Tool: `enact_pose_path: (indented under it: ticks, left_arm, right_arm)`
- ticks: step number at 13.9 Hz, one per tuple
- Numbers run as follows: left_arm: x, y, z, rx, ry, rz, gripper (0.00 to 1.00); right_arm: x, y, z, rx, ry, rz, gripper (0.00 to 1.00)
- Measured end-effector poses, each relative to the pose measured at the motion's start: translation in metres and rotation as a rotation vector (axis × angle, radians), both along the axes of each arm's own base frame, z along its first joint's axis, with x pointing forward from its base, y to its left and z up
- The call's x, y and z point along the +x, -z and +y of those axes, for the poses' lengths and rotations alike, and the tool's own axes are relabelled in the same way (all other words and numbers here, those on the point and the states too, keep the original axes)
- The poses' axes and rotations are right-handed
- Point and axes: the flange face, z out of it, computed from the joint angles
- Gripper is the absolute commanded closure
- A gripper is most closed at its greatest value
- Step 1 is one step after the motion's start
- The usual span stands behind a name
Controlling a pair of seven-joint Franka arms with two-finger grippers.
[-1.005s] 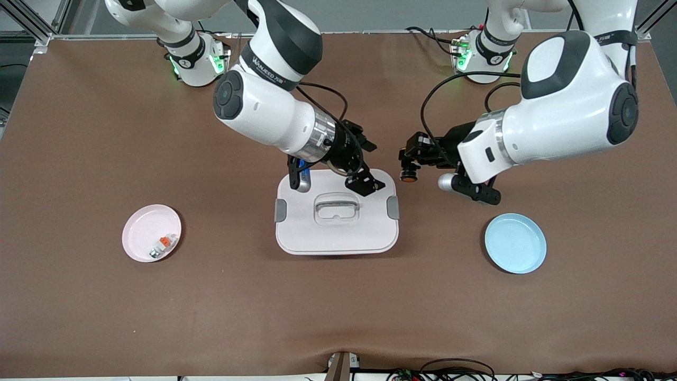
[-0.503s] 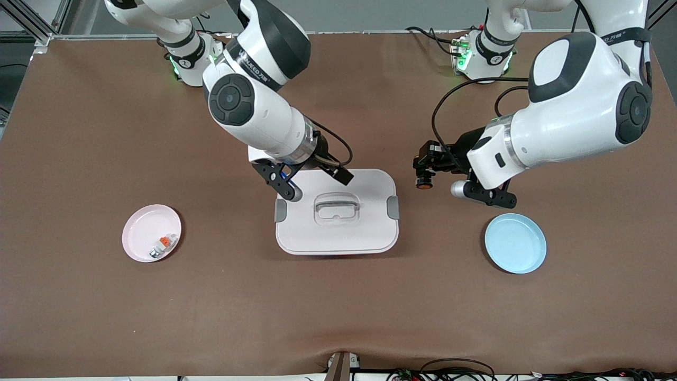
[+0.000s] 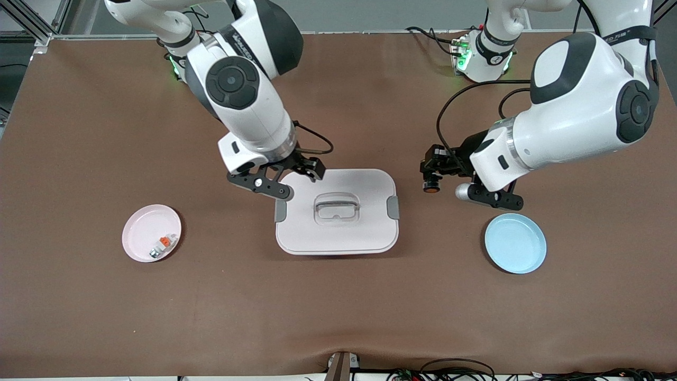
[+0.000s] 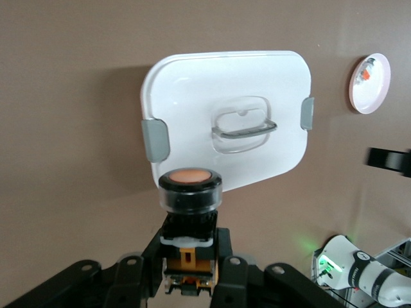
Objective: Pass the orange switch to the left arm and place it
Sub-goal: 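Open the right gripper and withdraw it while the left gripper pulls back, then lower the switch onto the light-blue plate with the left gripper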
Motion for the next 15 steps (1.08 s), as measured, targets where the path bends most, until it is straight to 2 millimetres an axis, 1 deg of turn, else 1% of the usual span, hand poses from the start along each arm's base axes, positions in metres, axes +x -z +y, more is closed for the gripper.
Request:
enact_pose_path:
  ticks: [2, 5, 6, 9, 11, 13, 15]
  left_arm:
    - [0.004, 0.001, 0.010, 0.038, -0.006, -0.014, 1.00]
    - [0.006, 0.005, 0.023, 0.115, -0.001, -0.027, 1.00]
    - [0.008, 0.007, 0.030, 0.144, -0.001, -0.028, 1.00]
    - [0.014, 0.012, 0.058, 0.226, -0.017, -0.028, 1.00]
    - [0.017, 0.017, 0.075, 0.297, -0.022, -0.033, 1.00]
    - [0.019, 0.030, 0.086, 0.392, -0.010, -0.036, 1.00]
    - [0.023, 0.047, 0.093, 0.471, 0.007, -0.031, 1.00]
  right_arm:
    - [0.011, -0.013, -0.034, -0.020, -0.081, -0.006, 0.00]
    - [0.036, -0.030, -0.102, -0.041, -0.219, -0.028, 0.00]
    - [0.042, -0.034, -0.123, -0.056, -0.262, -0.037, 0.00]
    - [0.050, -0.046, -0.177, -0.076, -0.351, -0.048, 0.00]
    - [0.055, -0.054, -0.216, -0.091, -0.367, -0.056, 0.00]
    - [0.058, -0.062, -0.254, -0.105, -0.351, -0.058, 0.00]
    - [0.059, -0.066, -0.293, -0.107, -0.309, -0.053, 0.00]
